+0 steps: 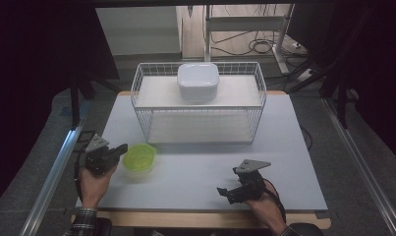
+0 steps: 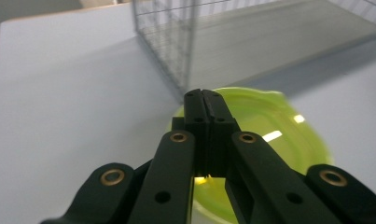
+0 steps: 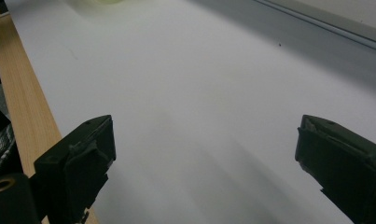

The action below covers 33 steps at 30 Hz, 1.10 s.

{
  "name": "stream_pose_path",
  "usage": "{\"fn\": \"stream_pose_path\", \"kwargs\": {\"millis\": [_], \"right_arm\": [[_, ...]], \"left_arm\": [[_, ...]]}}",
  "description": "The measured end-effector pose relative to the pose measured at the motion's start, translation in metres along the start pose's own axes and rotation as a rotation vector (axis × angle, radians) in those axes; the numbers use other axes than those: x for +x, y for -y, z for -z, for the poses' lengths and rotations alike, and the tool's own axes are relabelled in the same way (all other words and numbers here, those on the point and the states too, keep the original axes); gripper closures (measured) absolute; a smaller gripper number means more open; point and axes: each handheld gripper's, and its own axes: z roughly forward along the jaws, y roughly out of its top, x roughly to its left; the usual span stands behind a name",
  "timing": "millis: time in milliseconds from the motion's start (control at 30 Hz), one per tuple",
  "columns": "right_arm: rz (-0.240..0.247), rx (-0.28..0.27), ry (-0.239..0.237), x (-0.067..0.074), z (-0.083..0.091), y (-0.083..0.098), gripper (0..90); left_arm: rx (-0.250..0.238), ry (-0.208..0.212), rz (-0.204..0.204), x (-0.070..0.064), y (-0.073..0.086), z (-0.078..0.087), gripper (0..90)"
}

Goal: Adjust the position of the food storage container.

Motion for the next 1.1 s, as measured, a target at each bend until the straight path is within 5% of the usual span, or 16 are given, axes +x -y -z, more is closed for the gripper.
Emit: {"fn": "stream_pose_path", "kwargs": {"millis": [167, 367, 533, 1100], "right_arm": [[0.002, 0.012, -0.005, 0.001, -0.003, 0.000, 5.6], [0.003, 0.022, -0.006, 0.001, -0.004, 0.001, 5.8], [0.007, 0.028, -0.009, 0.001, -0.005, 0.001, 6.1], [0.007, 0.041, -0.016, 0.001, -0.006, 0.002, 6.6]], "left_arm": [[0.028, -0.051, 0.041, 0.017, 0.009, -0.009, 89.9], [0.069, -0.053, 0.072, 0.023, 0.016, -0.018, 89.9], [0.100, -0.057, 0.038, 0.015, 0.016, -0.026, 89.9], [0.120, 0.003, 0.017, -0.014, 0.014, -0.030, 89.8]]}}
